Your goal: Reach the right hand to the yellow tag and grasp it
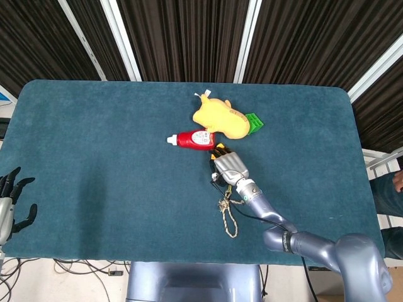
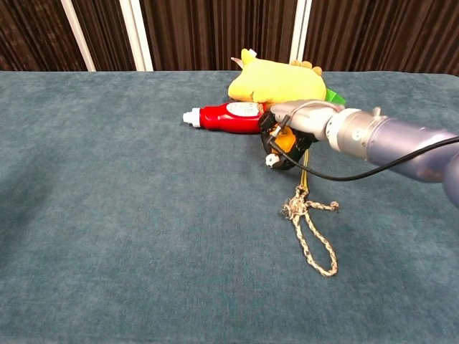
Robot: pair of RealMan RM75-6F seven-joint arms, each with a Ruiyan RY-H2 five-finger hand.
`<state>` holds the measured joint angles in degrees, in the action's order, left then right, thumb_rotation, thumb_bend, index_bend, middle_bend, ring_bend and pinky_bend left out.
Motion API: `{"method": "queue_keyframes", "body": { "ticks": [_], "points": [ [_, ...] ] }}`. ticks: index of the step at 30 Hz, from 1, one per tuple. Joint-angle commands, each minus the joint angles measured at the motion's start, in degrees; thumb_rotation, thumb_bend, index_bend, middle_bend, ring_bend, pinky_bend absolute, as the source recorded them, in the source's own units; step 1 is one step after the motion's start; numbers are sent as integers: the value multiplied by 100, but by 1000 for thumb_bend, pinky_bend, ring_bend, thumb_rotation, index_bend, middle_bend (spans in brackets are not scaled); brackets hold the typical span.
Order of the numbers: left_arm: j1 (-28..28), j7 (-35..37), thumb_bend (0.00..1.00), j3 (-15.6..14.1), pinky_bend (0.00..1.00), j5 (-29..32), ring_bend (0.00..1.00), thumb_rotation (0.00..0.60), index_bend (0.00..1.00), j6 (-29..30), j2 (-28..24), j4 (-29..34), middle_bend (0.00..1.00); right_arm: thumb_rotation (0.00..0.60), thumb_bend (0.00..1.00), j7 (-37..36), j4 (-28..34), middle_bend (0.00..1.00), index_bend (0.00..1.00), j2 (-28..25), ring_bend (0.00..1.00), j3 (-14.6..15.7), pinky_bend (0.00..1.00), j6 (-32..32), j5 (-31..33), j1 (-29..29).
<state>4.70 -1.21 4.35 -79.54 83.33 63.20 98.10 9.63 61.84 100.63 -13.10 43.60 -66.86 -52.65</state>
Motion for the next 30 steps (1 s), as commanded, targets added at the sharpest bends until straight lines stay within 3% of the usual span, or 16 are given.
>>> {"method": "queue_keyframes", "body": {
  "ticks": [1,7,14,17,21,26,30],
  "points": [
    [0,-6,440,-6,0,-5,0,600,190,-3,1,2,0,600,432,-118,389,175,570,-312,125,-72,154,187,-97,100],
    [-7,-32,441,-4,0,-5,0,600,190,20,12,-1,0,600,432,-701,1965,175,571,-1498,125,-278,153,618,-333,490],
    [-17,-46,441,-7,0,-11,0,600,190,41,20,-2,0,600,432,-2246,3389,174,571,-2836,124,-691,154,1041,-569,1066],
    [-20,-50,441,-10,0,-17,0,600,190,45,20,2,0,600,431,-2821,3605,174,571,-3158,124,-780,153,1136,-696,1235],
    [-25,-61,440,-19,0,-35,0,600,190,56,25,5,0,600,430,-4296,3867,174,570,-3770,123,-921,153,1362,-979,1640],
    [-29,-60,441,-16,0,-29,0,600,190,62,25,12,0,600,429,-5872,3681,173,570,-4142,124,-838,154,1573,-1563,1913],
    [-29,-62,441,-14,0,-23,0,600,190,60,25,10,0,600,426,-6302,3439,172,570,-4259,124,-678,154,1636,-1862,1961]
  ]
}}
